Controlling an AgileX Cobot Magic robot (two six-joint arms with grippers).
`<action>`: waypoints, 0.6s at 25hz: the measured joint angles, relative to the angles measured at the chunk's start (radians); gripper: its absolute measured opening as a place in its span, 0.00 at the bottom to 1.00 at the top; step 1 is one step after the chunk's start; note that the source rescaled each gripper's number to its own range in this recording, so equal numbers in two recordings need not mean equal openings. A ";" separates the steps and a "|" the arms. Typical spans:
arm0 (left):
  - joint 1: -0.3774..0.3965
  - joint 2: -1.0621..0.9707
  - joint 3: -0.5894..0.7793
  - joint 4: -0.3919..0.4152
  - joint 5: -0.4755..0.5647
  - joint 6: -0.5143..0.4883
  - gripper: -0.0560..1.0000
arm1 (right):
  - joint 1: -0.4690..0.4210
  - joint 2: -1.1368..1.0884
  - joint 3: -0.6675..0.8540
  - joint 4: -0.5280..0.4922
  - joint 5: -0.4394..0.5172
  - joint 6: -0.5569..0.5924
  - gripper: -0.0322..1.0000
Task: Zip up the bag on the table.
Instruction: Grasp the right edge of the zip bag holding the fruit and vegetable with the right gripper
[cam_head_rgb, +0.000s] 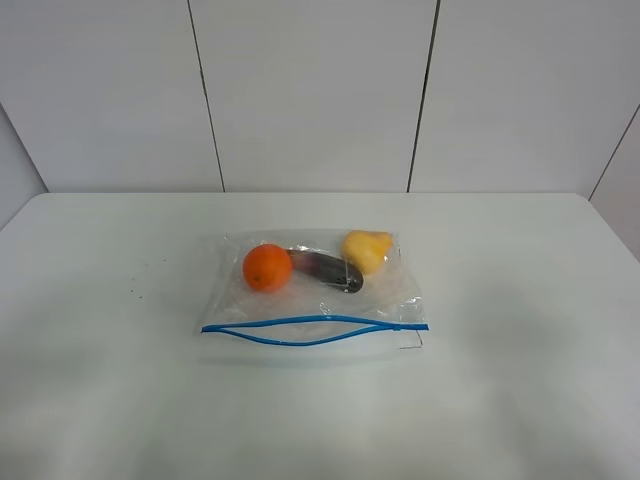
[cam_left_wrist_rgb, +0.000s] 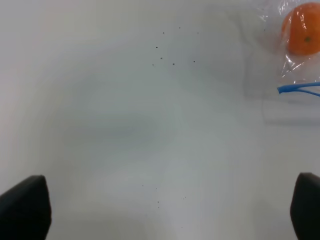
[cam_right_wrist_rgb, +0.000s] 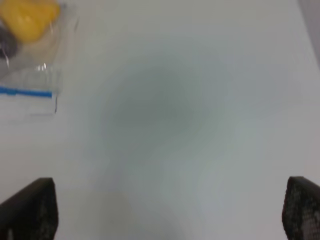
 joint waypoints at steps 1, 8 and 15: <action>0.000 0.000 0.000 0.000 0.000 0.000 1.00 | 0.000 0.048 -0.024 0.000 -0.002 0.006 1.00; 0.000 0.000 0.000 0.000 0.000 0.000 1.00 | 0.000 0.412 -0.150 0.096 -0.078 0.024 1.00; 0.000 0.000 0.000 0.000 0.000 0.000 1.00 | 0.000 0.868 -0.217 0.295 -0.191 -0.142 1.00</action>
